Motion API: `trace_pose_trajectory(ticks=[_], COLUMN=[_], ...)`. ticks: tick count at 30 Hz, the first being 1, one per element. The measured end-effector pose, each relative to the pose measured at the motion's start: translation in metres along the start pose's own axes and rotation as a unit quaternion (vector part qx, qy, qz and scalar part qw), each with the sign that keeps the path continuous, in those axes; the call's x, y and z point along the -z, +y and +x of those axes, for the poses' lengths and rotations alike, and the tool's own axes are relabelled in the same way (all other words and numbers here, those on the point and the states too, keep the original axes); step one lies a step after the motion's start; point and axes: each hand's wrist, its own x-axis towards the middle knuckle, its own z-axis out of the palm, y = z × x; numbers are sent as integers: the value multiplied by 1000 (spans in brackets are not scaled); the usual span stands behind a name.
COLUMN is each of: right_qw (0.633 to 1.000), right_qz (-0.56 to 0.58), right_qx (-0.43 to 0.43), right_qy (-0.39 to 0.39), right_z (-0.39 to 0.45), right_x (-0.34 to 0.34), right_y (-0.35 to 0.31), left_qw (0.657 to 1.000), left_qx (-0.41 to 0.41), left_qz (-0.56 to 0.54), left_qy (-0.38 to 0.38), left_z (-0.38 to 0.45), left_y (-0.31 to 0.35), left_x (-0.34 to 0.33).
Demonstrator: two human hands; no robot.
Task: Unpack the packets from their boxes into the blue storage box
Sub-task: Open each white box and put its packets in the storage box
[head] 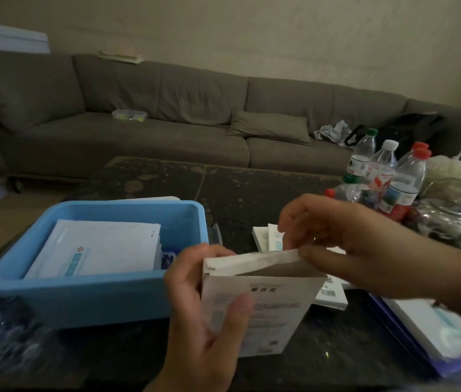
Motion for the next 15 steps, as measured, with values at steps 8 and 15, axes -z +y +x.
trace_pose_trajectory(ticks=[8, 15], right_qw=[988, 974], right_qz=[74, 101], right_qx=[-8, -9], right_qy=[133, 202], right_z=[-6, -22], right_x=[-35, -48], right_y=[1, -15], left_qw=[996, 978], left_qx=[69, 143], left_qz=[-11, -78], left_qy=[57, 131], left_z=[2, 6], left_y=[14, 16], left_x=[2, -2])
